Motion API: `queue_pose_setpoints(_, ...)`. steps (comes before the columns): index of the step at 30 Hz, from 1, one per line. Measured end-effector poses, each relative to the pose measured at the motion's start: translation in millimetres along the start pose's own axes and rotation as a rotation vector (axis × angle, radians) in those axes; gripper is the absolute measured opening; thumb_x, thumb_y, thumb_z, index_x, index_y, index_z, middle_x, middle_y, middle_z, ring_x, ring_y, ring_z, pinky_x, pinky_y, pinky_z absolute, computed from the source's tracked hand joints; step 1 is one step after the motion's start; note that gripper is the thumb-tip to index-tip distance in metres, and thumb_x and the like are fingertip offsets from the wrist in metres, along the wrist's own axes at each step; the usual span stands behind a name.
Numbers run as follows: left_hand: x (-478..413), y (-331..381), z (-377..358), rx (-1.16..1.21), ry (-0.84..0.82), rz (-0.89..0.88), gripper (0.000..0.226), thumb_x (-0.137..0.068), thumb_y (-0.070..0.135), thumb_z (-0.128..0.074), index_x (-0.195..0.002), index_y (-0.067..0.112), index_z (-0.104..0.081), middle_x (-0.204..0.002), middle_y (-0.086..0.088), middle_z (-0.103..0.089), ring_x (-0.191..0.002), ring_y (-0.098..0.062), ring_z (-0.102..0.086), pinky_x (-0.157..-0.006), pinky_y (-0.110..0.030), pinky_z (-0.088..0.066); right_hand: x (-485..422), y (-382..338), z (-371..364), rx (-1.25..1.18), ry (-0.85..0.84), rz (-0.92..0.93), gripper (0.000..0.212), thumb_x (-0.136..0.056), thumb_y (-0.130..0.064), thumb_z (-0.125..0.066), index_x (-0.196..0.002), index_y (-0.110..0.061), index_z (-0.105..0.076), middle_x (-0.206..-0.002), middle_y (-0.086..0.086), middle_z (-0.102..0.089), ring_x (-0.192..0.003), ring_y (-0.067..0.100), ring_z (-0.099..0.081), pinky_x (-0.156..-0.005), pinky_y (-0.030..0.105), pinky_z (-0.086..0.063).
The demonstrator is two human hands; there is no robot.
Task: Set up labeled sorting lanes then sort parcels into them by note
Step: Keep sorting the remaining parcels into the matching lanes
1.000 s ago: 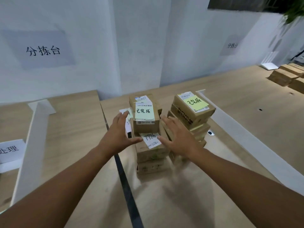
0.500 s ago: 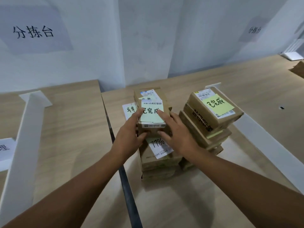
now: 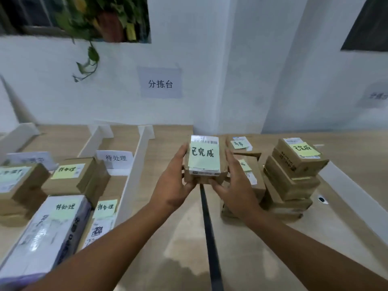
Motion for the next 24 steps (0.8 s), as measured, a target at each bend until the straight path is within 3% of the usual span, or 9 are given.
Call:
queue_pose_setpoints(2, 39, 1, 41, -0.050, 0.073, 0.005, 0.100, -0.084, 0.025, -0.079, -0.150, 0.061, -0.013, -0.131, 0.050, -0.041, -0.109, 0.013, -0.059, -0.084, -0.012, -0.050, 16, -35, -26, -0.034, -0.043, 0.058, 0.099, -0.085, -0.021, -0.082, -0.158, -0.037, -0.018, -0.141, -0.026, -0.045, -0.125, -0.022, -0.040, -0.094, 0.001, -0.038)
queue_pose_setpoints(4, 79, 0, 86, -0.097, 0.133, 0.047, 0.104, -0.083, 0.024, -0.079, -0.148, 0.065, -0.008, -0.128, 0.054, -0.039, -0.107, 0.021, -0.054, -0.084, -0.010, -0.049, 31, -73, -56, -0.062, -0.112, 0.113, 0.100, -0.084, -0.020, -0.082, -0.159, -0.033, -0.017, -0.141, -0.019, -0.044, -0.122, -0.022, -0.041, -0.091, 0.000, -0.038)
queue_pose_setpoints(7, 131, -7, 152, -0.140, 0.208, 0.115, 0.101, -0.082, 0.025, -0.080, -0.153, 0.053, -0.014, -0.138, 0.038, -0.044, -0.114, 0.009, -0.057, -0.095, -0.029, -0.055, 51, -130, -101, -0.108, -0.161, 0.193, 0.096, -0.082, -0.018, -0.082, -0.159, -0.022, -0.025, -0.142, -0.014, -0.043, -0.119, -0.017, -0.047, -0.090, 0.002, -0.042)
queue_pose_setpoints(11, 191, -27, 234, -0.154, 0.284, 0.175, 0.101, -0.081, 0.019, -0.081, -0.155, 0.046, -0.018, -0.149, 0.022, -0.047, -0.125, -0.005, -0.059, -0.099, -0.044, -0.055, 77, -197, -165, -0.225, -0.238, 0.280, 0.089, -0.082, -0.010, -0.082, -0.156, -0.013, -0.033, -0.145, -0.002, -0.047, -0.127, 0.007, -0.057, -0.097, 0.023, -0.053)
queue_pose_setpoints(15, 245, -54, 303, -0.203, 0.361, 0.202, 0.102, -0.081, 0.021, -0.084, -0.156, 0.045, -0.019, -0.153, 0.020, -0.045, -0.130, -0.008, -0.056, -0.100, -0.041, -0.054, 94, -257, -229, -0.237, -0.332, 0.299, 0.088, -0.081, -0.021, -0.083, -0.154, -0.026, -0.034, -0.138, -0.022, -0.046, -0.124, -0.002, -0.055, -0.092, 0.017, -0.053)
queue_pose_setpoints(19, 293, -90, 379, -0.212, 0.407, 0.252, 0.102, -0.080, 0.022, -0.084, -0.155, 0.047, -0.019, -0.145, 0.031, -0.046, -0.123, -0.001, -0.059, -0.097, -0.036, -0.056, 111, -315, -306, -0.172, -0.350, 0.333, 0.086, -0.076, -0.026, -0.086, -0.148, -0.023, -0.039, -0.139, -0.009, -0.050, -0.121, -0.002, -0.053, -0.098, 0.021, -0.050)
queue_pose_setpoints(21, 314, -111, 418, -0.228, 0.403, 0.275, 0.102, -0.081, 0.024, -0.083, -0.152, 0.056, -0.017, -0.143, 0.032, -0.045, -0.123, -0.002, -0.059, -0.096, -0.030, -0.055, 120, -340, -349, -0.134, -0.362, 0.362, 0.085, -0.075, -0.024, -0.088, -0.146, -0.014, -0.043, -0.138, -0.001, -0.052, -0.119, -0.002, -0.052, -0.099, 0.012, -0.044)
queue_pose_setpoints(23, 333, -131, 456, -0.247, 0.395, 0.289, 0.107, -0.081, 0.021, -0.083, -0.148, 0.065, -0.012, -0.142, 0.037, -0.042, -0.125, -0.001, -0.057, -0.096, -0.024, -0.054, 130, -364, -388, -0.152, -0.416, 0.341, 0.085, -0.076, -0.027, -0.087, -0.145, -0.022, -0.039, -0.131, -0.014, -0.048, -0.113, -0.015, -0.048, -0.090, 0.001, -0.041)
queue_pose_setpoints(24, 341, -142, 473, -0.252, 0.385, 0.294, 0.106, -0.081, 0.020, -0.083, -0.150, 0.061, -0.013, -0.146, 0.034, -0.041, -0.128, -0.001, -0.054, -0.099, -0.026, -0.053, 133, -374, -406, -0.170, -0.441, 0.331, 0.085, -0.076, -0.030, -0.086, -0.145, -0.026, -0.037, -0.129, -0.018, -0.045, -0.112, -0.017, -0.048, -0.087, 0.003, -0.045)
Point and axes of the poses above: each hand's wrist, its own x-axis away from the middle knuckle, its own z-axis out of the back of the hand, y = z × x, the point moved 1 cm from there along -x, towards the middle knuckle
